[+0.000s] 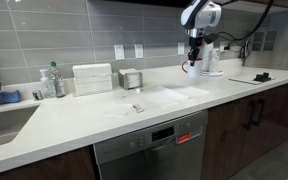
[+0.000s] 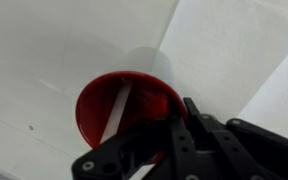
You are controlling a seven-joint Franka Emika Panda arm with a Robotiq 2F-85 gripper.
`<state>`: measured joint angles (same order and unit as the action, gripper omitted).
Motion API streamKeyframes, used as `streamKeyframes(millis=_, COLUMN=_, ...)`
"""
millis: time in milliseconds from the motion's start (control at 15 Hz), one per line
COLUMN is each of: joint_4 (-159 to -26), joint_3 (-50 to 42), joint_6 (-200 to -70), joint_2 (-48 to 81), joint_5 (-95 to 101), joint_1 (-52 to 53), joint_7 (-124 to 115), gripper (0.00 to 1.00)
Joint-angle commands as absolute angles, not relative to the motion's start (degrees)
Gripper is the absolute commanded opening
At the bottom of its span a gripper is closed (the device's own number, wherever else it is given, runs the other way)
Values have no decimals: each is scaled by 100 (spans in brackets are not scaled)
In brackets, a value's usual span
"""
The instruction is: Move the white mug from on top of the paper towel to the counter
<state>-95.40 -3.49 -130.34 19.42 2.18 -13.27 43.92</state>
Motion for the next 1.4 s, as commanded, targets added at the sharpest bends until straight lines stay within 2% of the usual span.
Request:
streamKeyframes(millis=0, joint_4=-9527, joint_3=-353, joint_6=-13019, joint_2=1944, joint_5=214, joint_1=-1315, joint_7=4386, gripper=10)
streamKeyframes(millis=67, joint_4=-9527, joint_3=-349, joint_6=-13019, joint_2=1944, joint_5=212, joint_1=-1309, joint_7=4381, gripper=10)
streamKeyframes(millis=133, joint_4=-9527, joint_3=-348, joint_6=-13019, joint_2=1944, joint_5=211, joint_1=-1307, joint_7=4378, gripper=4)
streamKeyframes(millis=200, joint_4=-9366, joint_3=-352, joint_6=-12743, joint_2=2013, joint_5=178, joint_1=-1343, joint_7=4431, gripper=3)
streamKeyframes(millis=667, joint_4=-8696, joint_3=-384, joint_6=-12112, joint_2=2482, joint_5=16, joint_1=-1603, joint_7=4557, gripper=2)
streamKeyframes(millis=1333, joint_4=-7851, joint_3=-287, joint_6=-12180, joint_2=3334, joint_5=-130, joint_1=-1941, joint_7=4683, gripper=3)
